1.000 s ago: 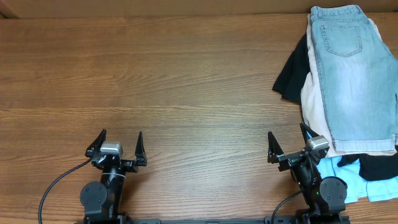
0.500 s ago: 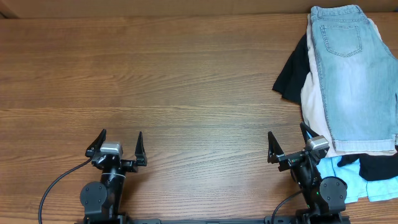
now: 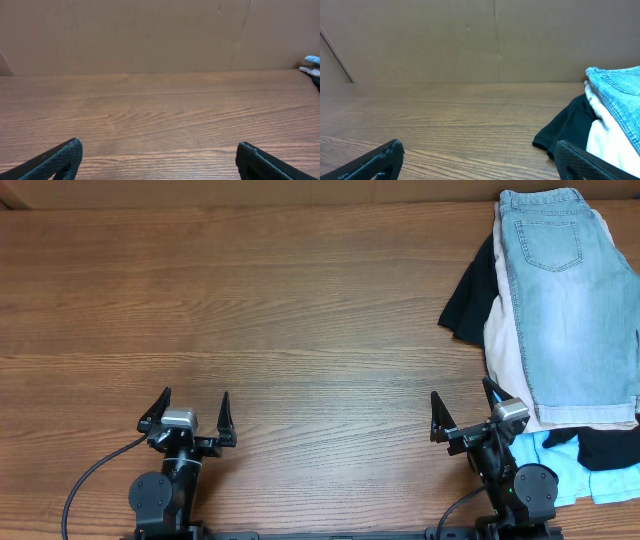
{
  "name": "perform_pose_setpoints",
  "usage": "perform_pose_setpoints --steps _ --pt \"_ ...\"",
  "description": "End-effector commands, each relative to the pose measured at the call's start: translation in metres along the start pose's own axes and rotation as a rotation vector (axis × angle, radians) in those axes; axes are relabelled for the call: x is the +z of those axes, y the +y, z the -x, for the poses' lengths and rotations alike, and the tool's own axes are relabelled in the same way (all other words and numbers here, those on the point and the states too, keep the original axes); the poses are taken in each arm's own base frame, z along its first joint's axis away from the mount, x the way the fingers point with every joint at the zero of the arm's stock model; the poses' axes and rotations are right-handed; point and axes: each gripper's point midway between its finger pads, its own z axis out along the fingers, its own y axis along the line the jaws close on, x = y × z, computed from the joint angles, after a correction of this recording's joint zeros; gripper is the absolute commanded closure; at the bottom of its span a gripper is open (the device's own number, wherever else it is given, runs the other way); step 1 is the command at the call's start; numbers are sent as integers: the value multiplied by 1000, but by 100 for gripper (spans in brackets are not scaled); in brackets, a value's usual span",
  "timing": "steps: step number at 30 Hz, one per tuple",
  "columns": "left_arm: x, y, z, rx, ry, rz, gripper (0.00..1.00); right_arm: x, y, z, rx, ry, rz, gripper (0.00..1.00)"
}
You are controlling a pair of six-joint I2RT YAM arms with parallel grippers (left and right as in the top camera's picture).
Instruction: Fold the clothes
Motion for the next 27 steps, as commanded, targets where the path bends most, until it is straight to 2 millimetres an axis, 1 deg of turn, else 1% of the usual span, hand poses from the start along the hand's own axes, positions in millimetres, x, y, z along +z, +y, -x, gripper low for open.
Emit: perform_pose_setpoints --steps 1,19,23,27 --pt "0 4 -1 -4 2 20 0 0 -2 -1 7 -6 -8 0" --pt "0 4 -1 -4 1 20 0 0 -2 -1 7 -6 -8 0" --pt "0 4 -1 -3 1 17 0 0 -1 3 3 -25 -6 0" --pt "0 10 -1 -3 1 55 0 0 -1 2 4 -21 -6 0"
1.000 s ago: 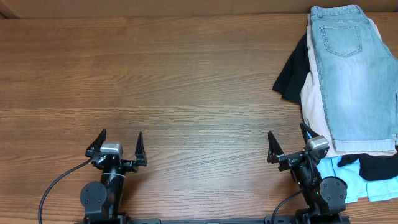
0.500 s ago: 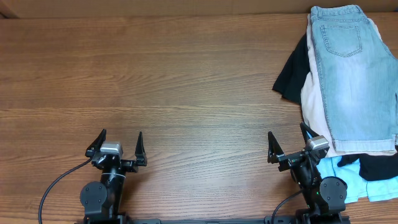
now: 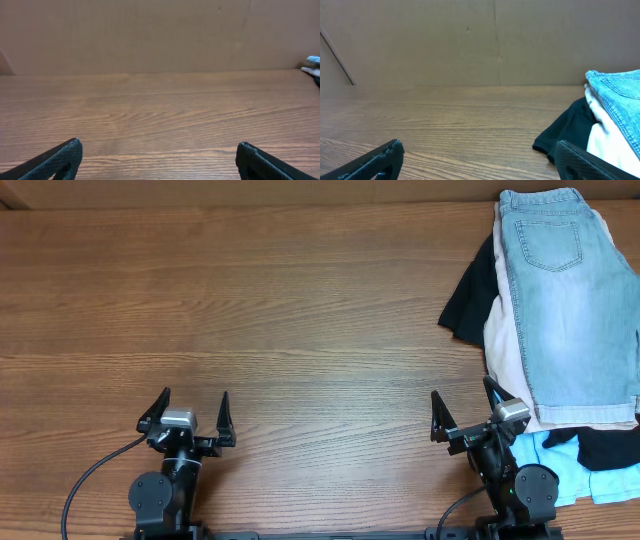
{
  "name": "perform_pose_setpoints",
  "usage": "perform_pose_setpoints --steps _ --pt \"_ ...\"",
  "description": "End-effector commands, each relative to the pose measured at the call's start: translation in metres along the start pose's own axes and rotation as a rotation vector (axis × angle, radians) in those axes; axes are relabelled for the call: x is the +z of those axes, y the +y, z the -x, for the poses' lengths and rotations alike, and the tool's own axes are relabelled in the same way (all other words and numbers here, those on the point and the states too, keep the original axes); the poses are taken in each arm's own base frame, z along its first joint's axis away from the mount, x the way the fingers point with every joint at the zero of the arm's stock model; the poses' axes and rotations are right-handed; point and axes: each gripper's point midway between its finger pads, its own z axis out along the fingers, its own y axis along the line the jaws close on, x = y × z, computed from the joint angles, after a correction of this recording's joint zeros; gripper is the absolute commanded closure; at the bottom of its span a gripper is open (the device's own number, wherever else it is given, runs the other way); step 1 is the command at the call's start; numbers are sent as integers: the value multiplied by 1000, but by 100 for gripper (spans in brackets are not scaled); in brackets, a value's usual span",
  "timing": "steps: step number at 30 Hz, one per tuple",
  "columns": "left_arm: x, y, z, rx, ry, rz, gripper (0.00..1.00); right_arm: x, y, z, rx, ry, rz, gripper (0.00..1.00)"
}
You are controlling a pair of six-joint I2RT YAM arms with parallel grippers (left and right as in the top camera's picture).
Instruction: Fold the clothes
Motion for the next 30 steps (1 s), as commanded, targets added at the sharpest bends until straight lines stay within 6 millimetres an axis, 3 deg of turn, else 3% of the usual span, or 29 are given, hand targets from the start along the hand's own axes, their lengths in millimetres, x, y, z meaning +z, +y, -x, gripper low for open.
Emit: perform_pose_setpoints --steps 1,19,25,30 --pt "0 8 -2 -4 5 44 0 0 -2 -2 8 -3 -8 0" --pt "1 6 -4 -46 14 27 0 0 6 -4 61 9 36 0" --pt "-2 1 11 -52 -18 3 0 -1 7 3 56 -11 38 0" --pt "-8 -1 43 -39 -85 -4 0 -4 3 25 40 -50 3 0"
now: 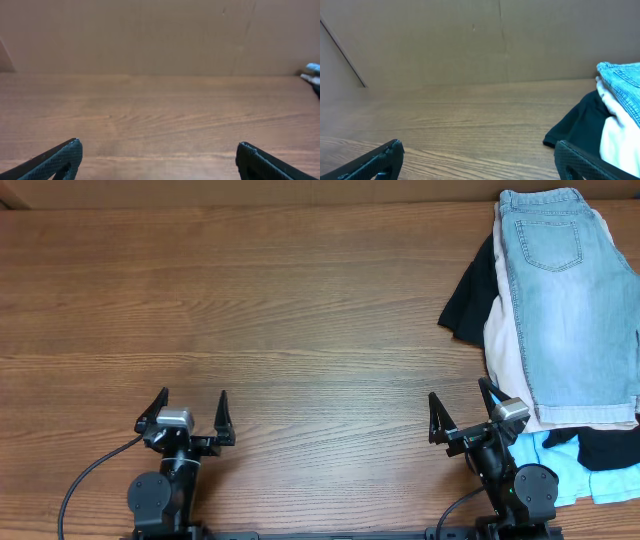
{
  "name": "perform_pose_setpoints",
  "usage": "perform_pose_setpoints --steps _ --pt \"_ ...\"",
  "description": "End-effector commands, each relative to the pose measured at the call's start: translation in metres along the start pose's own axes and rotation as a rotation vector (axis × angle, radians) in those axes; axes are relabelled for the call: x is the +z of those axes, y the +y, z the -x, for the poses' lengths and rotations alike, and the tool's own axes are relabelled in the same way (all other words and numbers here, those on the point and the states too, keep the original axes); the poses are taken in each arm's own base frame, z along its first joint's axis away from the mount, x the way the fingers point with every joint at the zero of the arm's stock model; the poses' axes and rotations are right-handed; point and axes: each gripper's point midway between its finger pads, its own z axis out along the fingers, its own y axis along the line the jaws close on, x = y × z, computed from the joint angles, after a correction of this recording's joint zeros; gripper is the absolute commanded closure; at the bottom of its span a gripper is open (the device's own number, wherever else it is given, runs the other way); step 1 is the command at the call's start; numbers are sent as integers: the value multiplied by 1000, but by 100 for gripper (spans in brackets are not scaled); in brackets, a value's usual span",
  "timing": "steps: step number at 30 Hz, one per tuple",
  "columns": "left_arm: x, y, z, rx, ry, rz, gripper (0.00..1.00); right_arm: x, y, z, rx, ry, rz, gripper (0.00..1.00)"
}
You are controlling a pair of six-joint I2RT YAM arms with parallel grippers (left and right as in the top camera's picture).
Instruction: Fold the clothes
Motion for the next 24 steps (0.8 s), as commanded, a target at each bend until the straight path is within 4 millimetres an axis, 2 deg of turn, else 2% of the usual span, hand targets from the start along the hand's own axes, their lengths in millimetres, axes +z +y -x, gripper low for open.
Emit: perform_pose_setpoints --steps 1,4,5,11,15,18,24 --pt "-8 -4 40 -5 -85 -15 0 -6 -2 34 -16 -74 -38 0" --pt "-11 -7 56 0 -109 -25 0 -8 -5 50 -13 -72 -78 0" --pt "-11 -10 61 0 -106 -41 0 -9 -6 62 -10 -57 -99 0" --pt "0 -17 71 -12 -36 -85 0 -2 -4 103 -44 10 -132 0" --pt "14 -30 96 -23 17 -168 0 16 -3 133 -69 73 -140 0" --pt "28 -33 113 -42 87 -190 0 33 -3 150 -58 137 -147 0" --pt "63 -29 132 -111 330 -181 0 69 -9 168 -25 344 -174 0"
